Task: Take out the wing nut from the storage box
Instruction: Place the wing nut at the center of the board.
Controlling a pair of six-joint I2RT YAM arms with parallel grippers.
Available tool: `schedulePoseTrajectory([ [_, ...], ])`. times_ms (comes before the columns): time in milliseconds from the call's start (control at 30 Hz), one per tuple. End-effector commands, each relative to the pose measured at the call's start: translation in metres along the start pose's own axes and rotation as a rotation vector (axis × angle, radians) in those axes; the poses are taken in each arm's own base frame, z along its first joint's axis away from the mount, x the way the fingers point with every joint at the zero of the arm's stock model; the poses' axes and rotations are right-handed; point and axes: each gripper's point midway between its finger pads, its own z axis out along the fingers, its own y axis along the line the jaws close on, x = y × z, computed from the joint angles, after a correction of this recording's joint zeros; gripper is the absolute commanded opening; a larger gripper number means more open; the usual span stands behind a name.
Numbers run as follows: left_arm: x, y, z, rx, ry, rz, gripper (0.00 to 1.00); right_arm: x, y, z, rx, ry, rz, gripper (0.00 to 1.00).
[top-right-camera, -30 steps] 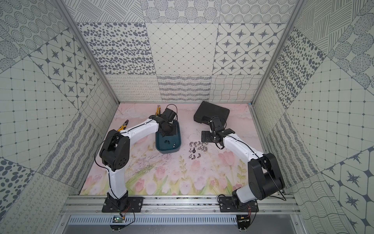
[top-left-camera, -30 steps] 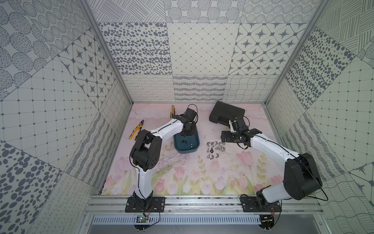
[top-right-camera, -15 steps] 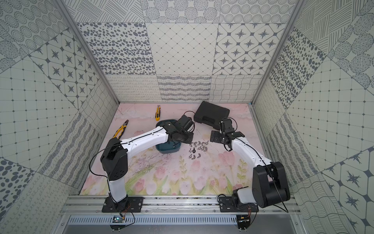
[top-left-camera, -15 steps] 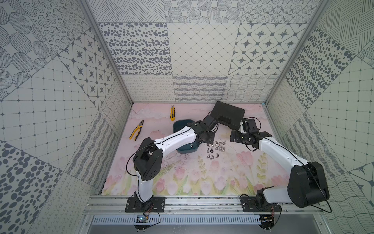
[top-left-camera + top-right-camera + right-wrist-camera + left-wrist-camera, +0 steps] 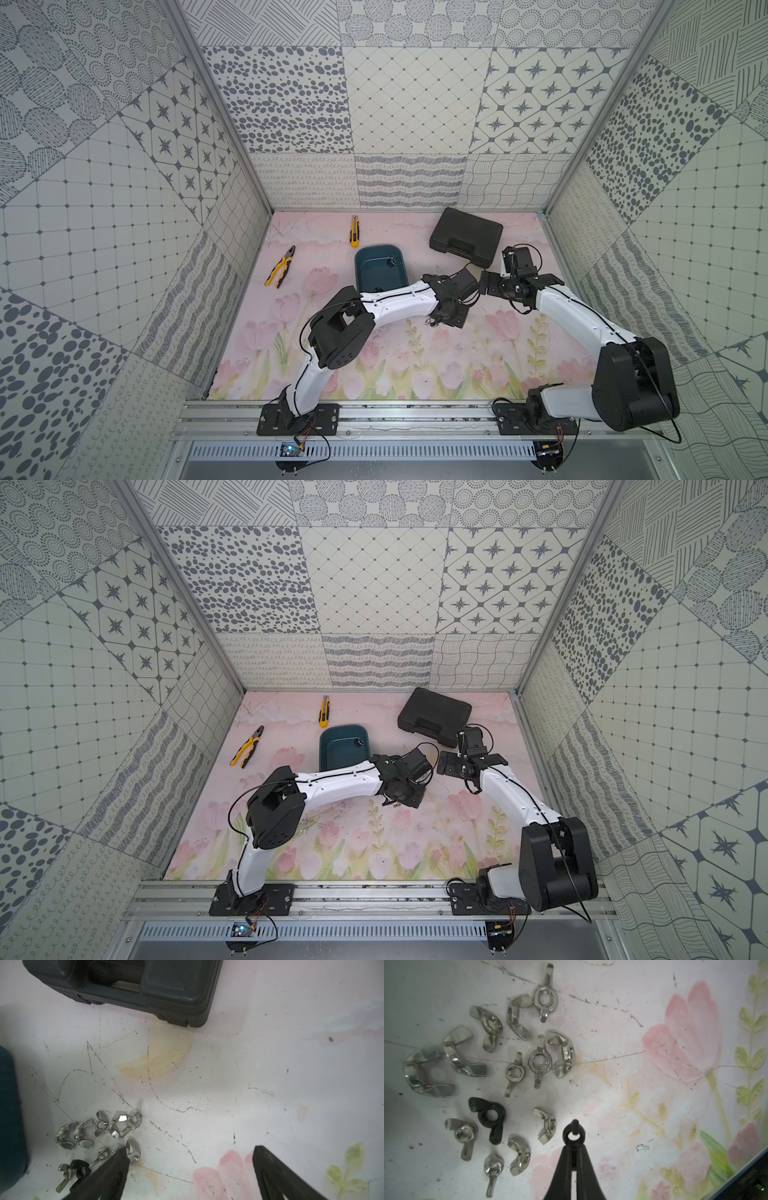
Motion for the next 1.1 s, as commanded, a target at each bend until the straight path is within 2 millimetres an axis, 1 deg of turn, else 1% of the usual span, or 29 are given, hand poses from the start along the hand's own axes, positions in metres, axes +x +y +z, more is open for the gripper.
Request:
schedulePoseTrajectory([
  [0, 0.007, -0.01, 0.013, 0.045, 0.028, -0.056, 0.01, -0.004, -0.003, -0.003, 0.001, -0.025, 0.014, 0.97],
  [133, 0.012, -0.004, 0.022, 0.018, 0.036, -0.076, 0.02, -0.004, -0.004, -0.004, 0.0, -0.027, 0.013, 0.97],
  [333, 0.01, 0.009, 0.027, -0.038, 0.018, -0.101, 0.04, -0.003, -0.005, -0.005, -0.003, -0.027, 0.011, 0.97],
  [400, 0.011, 0.012, 0.029, -0.051, 0.026, -0.109, 0.08, -0.004, -0.003, -0.006, -0.01, -0.029, 0.011, 0.97],
  [500, 0.013, 0.014, 0.029, -0.056, 0.028, -0.114, 0.21, -0.002, -0.003, -0.007, -0.014, -0.031, 0.012, 0.97],
  [600, 0.012, 0.011, 0.026, -0.037, 0.017, -0.115, 0.26, 0.001, -0.003, -0.008, -0.022, -0.027, 0.011, 0.97],
  [667, 0.007, 0.007, 0.019, -0.011, -0.003, -0.117, 0.27, 0.002, -0.003, -0.007, -0.024, -0.023, 0.011, 0.97],
  [733, 0.001, 0.002, 0.006, 0.015, -0.032, -0.117, 0.27, 0.003, -0.003, -0.006, -0.024, -0.019, 0.009, 0.97],
  [867, -0.017, 0.0, -0.027, 0.043, -0.103, -0.116, 0.28, 0.002, -0.001, -0.006, -0.03, -0.017, 0.002, 0.97],
  [967, -0.033, 0.016, -0.049, 0.043, -0.152, -0.15, 0.28, 0.002, 0.002, -0.006, -0.04, -0.014, -0.001, 0.97],
  [1067, -0.05, 0.052, -0.065, 0.011, -0.197, -0.221, 0.28, 0.002, 0.007, -0.004, -0.043, -0.009, -0.014, 0.97],
])
